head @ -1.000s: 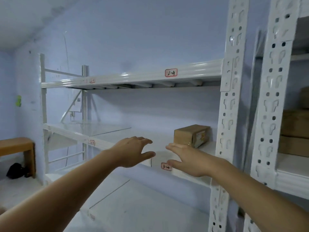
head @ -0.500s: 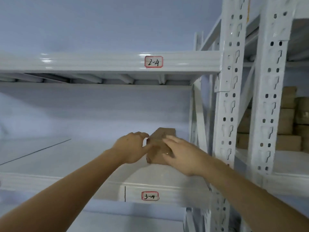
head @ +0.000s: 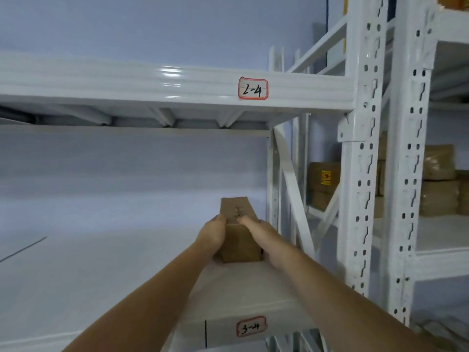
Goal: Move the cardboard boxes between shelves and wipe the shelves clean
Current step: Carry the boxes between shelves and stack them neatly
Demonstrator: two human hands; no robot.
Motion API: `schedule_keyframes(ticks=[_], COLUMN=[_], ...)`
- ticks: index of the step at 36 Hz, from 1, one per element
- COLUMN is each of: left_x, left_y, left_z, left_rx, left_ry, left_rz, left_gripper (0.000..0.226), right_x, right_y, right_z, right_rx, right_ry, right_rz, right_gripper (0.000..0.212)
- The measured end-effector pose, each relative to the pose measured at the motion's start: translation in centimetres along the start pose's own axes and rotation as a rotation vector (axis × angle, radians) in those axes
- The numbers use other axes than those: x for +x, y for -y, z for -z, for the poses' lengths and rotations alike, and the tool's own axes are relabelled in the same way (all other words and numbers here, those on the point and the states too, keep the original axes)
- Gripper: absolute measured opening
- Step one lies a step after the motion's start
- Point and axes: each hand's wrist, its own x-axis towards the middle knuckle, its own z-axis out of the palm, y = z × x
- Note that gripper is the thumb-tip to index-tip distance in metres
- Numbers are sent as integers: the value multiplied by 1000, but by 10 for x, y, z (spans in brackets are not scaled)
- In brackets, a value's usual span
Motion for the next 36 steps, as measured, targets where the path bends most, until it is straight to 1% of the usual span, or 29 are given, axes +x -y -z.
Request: schedule_keyframes(ticks=[2, 5, 9, 12, 15, 18, 21, 23, 24, 26, 27, 30, 31, 36], left_x=[-2, -11, -22, -34, -48, -63, -78, -86, -90, -98, -101, -120, -126, -166], left_y=[-3, -6, -4, -6, -8, -11, -12, -9, -7, -4, -2, -3, -4, -11], left_z=[2, 2, 2, 3, 5, 7, 7, 6, 6, 4, 4, 5, 5, -2], left_rx=[3, -28, -139, -198, -267, -348, -425, -436, -439, -458, -476, -551, -588, -624], left_ry=[12, 56, 66, 78, 78, 96, 106, 98, 93, 65, 63, 106, 122, 145], left_rz=[-2, -4, -11, 0, -12, -12, -22, -39, -46, -50, -54, -110, -128, -174], left_gripper=[47, 49, 45, 40, 37, 36, 32, 36, 42, 56, 56, 31, 28, 32], right_x=[-4, -12, -28, -41, -54, -62, -70, -77, -82, -92, -97, -114, -121, -157], right_y=[3, 5, 8, 10, 9, 7, 5, 3, 2, 0, 0, -2, -2, -5], right_z=[-2, -1, 1, 2, 0, 0, 1, 1, 1, 1, 1, 3, 4, 14], right_rx=[-4, -14, -10, 10, 56, 146, 284, 364, 389, 418, 424, 428, 428, 376], right_ry=[-12, 19, 50, 65, 83, 64, 58, 67, 72, 81, 78, 68, 67, 61], right_rz=[7, 26, 67, 88, 116, 136, 105, 76, 66, 55, 57, 83, 92, 119], right_gripper=[37, 30, 20, 17, 19, 31, 38, 43, 44, 39, 35, 27, 25, 23])
